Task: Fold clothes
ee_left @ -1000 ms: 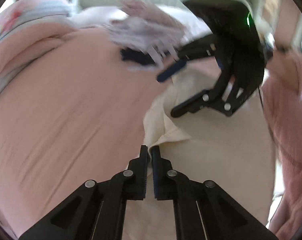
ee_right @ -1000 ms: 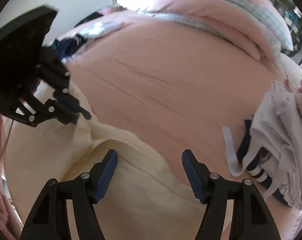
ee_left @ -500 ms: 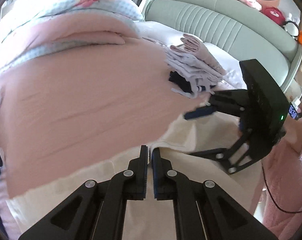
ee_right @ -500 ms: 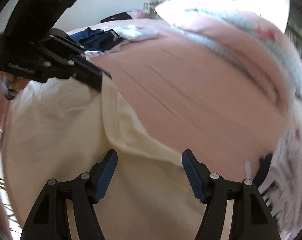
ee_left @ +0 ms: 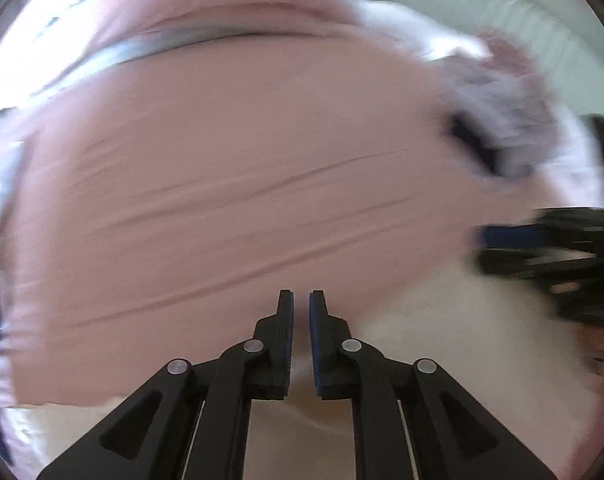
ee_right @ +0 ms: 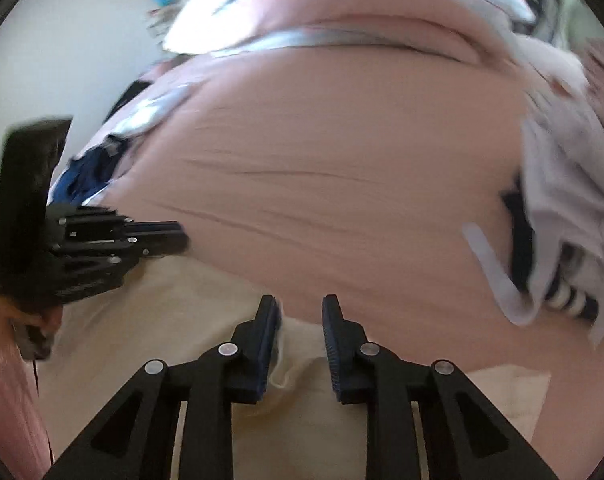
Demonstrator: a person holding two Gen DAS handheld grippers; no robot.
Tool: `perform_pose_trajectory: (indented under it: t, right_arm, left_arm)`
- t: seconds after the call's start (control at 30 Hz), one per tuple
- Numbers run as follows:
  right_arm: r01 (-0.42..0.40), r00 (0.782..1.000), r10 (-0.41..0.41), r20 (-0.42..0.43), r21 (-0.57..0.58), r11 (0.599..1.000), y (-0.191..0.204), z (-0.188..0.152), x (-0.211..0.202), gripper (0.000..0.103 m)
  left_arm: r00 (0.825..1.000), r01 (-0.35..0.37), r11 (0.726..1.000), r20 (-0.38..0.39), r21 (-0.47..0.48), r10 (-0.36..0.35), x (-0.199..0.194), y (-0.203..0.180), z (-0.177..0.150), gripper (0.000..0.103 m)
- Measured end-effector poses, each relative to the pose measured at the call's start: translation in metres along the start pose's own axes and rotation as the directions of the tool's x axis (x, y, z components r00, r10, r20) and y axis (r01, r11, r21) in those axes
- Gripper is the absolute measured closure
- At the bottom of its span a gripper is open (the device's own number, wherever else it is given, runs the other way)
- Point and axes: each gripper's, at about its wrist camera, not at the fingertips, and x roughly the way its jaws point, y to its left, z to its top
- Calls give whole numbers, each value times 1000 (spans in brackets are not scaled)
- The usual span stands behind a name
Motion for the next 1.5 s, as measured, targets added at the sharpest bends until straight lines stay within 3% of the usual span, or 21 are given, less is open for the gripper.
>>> perform_pose_trajectory:
  t: [0.03,0.17,0.2,0.23,0.3,0.33,0.4,0.5,0.6,0.67,0.7,0.73,0.83,0.87,1.07,1.1,1.17,1.27,1.33,1.4,1.5]
  right_arm:
    - [6,1000,-6,6,21,1000,-4,1,-5,64]
    - [52,993,-59,106,66,996,-13,-4,-60,47]
    - [74,987,-84,139,77,994,-15,-7,-77,30]
    - [155,972,-169,165,93,984,-18,-14,-89,22]
    - [320,926,-341,161,142,937,-30,-28,-103,22]
    - [345,925,-364,104,168,924,-40,-37,-98,22]
    - [364,928,-371,0,204,909,-57,-50,-89,22]
    - [356,932,-361,-22,224,907,-62,-51,-87,22]
    - [394,912,-410,20,239,888,-61,-46,-97,21]
    - [342,937,-349,-15,246,907,-67,-49,-90,21]
    - [279,960,-276,-46,252,927,-71,-53,-82,25]
    - [229,973,-218,-70,261,938,-71,-56,-76,53]
    - [254,967,-248,-56,186,949,-50,-54,-69,95]
    - [295,955,-293,-36,148,944,-41,-52,-70,99]
    - [387,896,-425,127,242,890,-47,-44,-112,102]
    - [411,885,-450,120,249,877,-50,-46,-110,102]
    - [417,896,-442,50,251,873,-65,-47,-91,102]
    - [461,885,-463,-46,227,858,-76,-53,-63,102]
    - [531,843,-537,-33,215,820,-69,-51,-71,102]
    - [657,742,-669,-44,244,713,-79,-57,-90,102]
    - [578,789,-611,-65,418,701,-113,-69,-127,102]
  left_arm:
    - [1000,-24,999,5,-26,24,1,4,0,95]
    - [983,-96,985,145,-143,117,-80,38,-36,94]
    - [973,-110,979,181,-174,142,-102,47,-46,89]
    - [962,-165,965,184,-204,203,-121,62,-61,74]
    - [951,-238,930,126,-282,282,-142,106,-95,43]
    - [951,-248,911,94,-329,293,-146,128,-108,43]
    - [973,-177,898,66,-404,221,-144,165,-126,43]
    - [993,-6,901,102,-434,55,-126,186,-131,43]
    - [999,-9,919,45,-394,29,-99,184,-127,43]
    - [996,-32,933,68,-358,61,-89,175,-127,49]
    - [995,-36,938,79,-346,67,-86,171,-126,79]
    - [994,-35,941,87,-336,68,-83,167,-125,91]
    - [984,-45,934,144,-353,102,-98,164,-126,94]
    - [979,-53,933,167,-357,119,-105,163,-127,94]
    - [942,-128,929,251,-347,224,-148,174,-126,94]
    - [946,-144,926,225,-349,232,-139,181,-126,93]
    - [974,-135,913,118,-384,194,-108,200,-134,92]
    - [967,-171,914,115,-369,227,-97,199,-135,91]
    - [948,-181,908,180,-379,264,-116,200,-133,91]
    - [937,-181,901,211,-395,280,-128,206,-132,91]
    - [953,-164,914,179,-372,244,-121,214,-124,88]
